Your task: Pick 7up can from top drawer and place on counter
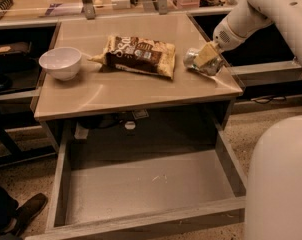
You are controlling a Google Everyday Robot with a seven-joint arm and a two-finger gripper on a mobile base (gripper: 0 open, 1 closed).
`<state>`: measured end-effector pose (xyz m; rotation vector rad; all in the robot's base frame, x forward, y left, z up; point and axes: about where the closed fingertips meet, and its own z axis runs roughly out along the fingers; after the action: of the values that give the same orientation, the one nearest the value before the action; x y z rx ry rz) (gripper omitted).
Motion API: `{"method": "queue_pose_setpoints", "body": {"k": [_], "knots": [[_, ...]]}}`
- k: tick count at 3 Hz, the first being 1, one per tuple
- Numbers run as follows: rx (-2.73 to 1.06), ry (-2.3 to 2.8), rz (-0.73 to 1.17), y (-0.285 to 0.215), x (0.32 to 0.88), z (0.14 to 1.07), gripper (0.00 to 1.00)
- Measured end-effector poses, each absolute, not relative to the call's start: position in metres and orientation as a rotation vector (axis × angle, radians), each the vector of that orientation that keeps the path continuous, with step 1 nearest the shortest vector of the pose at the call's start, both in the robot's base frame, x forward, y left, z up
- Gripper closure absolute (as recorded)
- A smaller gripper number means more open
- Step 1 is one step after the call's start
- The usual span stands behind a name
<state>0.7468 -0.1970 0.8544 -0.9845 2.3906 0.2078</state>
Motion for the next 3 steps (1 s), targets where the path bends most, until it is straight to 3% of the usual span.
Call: {"method": "queue_pose_setpoints", "body": {"k": [3], "knots": [[-0.985,2.391,0.208,-0.1970,0.7468,0.8543,0.34]]}}
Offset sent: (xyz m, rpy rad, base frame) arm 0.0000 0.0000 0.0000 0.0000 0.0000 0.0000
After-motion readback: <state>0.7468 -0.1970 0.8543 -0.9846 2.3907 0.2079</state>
